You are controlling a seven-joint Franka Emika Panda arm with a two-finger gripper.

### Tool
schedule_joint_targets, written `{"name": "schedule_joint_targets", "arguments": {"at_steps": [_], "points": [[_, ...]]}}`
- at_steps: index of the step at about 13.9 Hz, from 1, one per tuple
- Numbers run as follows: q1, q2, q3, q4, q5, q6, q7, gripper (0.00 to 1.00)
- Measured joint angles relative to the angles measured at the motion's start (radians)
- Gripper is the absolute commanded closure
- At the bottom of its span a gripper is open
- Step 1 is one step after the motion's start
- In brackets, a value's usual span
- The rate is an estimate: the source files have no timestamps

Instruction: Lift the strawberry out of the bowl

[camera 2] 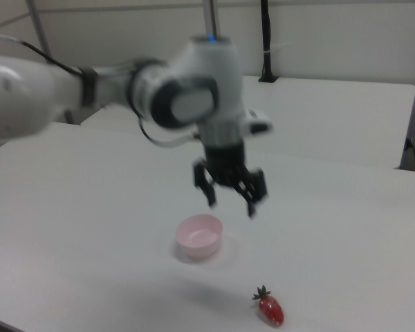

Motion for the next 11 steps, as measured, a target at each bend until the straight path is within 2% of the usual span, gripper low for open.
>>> {"name": "schedule_joint_targets", "arguments": {"at_steps": [3,4,6,8,11], "points": [[0.000,-0.109,0.110,0.061,-0.003,-0.108,0.147,0.00],[0.002,-0.137,0.169,0.067,-0.014,-0.120,0.200,0.00],[0.015,-0.151,0.237,0.067,-0.032,-0.146,0.231,0.00],[0.062,-0.148,0.286,0.066,-0.046,-0.156,0.289,0.00],[0.096,-0.146,0.315,0.066,-0.049,-0.157,0.321,0.00]]}}
